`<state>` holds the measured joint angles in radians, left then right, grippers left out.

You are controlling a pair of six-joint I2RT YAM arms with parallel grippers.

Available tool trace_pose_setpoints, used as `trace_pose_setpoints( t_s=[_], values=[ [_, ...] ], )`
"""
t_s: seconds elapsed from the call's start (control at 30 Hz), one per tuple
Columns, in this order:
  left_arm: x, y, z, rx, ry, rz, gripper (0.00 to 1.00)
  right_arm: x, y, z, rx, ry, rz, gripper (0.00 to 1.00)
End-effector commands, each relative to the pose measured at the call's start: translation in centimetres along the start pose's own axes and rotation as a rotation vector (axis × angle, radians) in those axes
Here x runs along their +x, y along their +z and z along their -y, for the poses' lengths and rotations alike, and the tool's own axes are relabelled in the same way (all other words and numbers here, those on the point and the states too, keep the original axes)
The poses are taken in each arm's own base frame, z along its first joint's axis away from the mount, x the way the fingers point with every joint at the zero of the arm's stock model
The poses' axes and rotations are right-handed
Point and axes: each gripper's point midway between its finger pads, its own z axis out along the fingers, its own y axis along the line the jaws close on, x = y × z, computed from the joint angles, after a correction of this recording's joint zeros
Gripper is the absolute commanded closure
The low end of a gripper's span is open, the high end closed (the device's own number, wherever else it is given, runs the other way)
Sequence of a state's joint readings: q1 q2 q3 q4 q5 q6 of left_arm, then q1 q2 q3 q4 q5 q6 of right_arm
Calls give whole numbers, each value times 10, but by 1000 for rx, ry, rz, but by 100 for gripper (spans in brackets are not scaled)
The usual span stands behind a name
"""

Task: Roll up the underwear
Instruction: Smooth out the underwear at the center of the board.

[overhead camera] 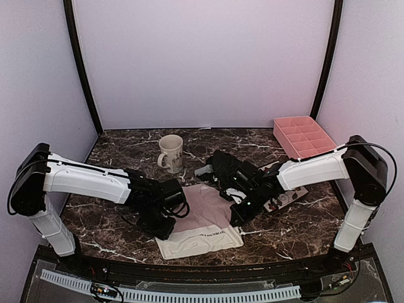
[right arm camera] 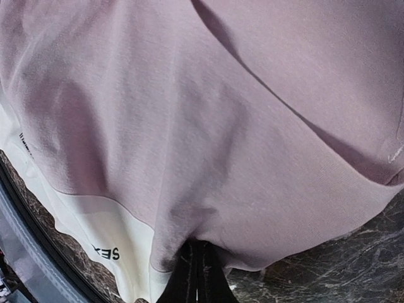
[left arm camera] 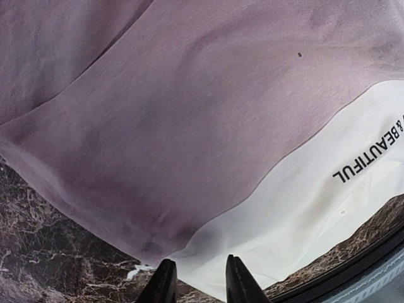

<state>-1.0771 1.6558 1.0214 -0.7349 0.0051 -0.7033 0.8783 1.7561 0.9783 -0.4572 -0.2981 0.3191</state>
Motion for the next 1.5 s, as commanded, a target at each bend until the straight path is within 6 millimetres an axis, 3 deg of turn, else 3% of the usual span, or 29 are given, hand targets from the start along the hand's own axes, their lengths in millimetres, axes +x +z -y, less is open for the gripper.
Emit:
trace_pose_setpoints(
  t_s=[0.0, 0.27, 0.53, 0.8, 1.0, 1.13, 1.17, 1.23, 1.33, 1.47],
  values=[
    [-3, -1, -6, -53, 17, -1, 71, 17, 15, 15, 107, -21, -65, 99],
    [-1, 9, -12, -102, 22, -27, 77, 23, 18, 20, 157, -39, -84, 100],
    [9, 11, -20, -129, 17, -64, 100, 28, 20, 23, 168, -36, -100, 100],
    [25, -4, -33, -136, 7, -74, 100, 34, 22, 27, 174, -29, -115, 100],
    [29, -14, -31, -89, 36, -57, 100, 33, 23, 25, 165, -33, -114, 100],
    [41, -10, -37, -100, 42, -100, 100, 32, 22, 24, 162, -40, -114, 100],
    [46, -7, -39, -105, 45, -119, 98, 31, 21, 23, 162, -42, -114, 100],
    [52, -3, -42, -109, 49, -145, 83, 29, 20, 21, 157, -46, -110, 100],
    [52, -4, -42, -102, 53, -135, 76, 22, 14, 14, 134, -66, -89, 100],
    [36, -23, -19, 10, 109, -29, 66, 10, -1, -3, 77, -100, -39, 100]
  ],
)
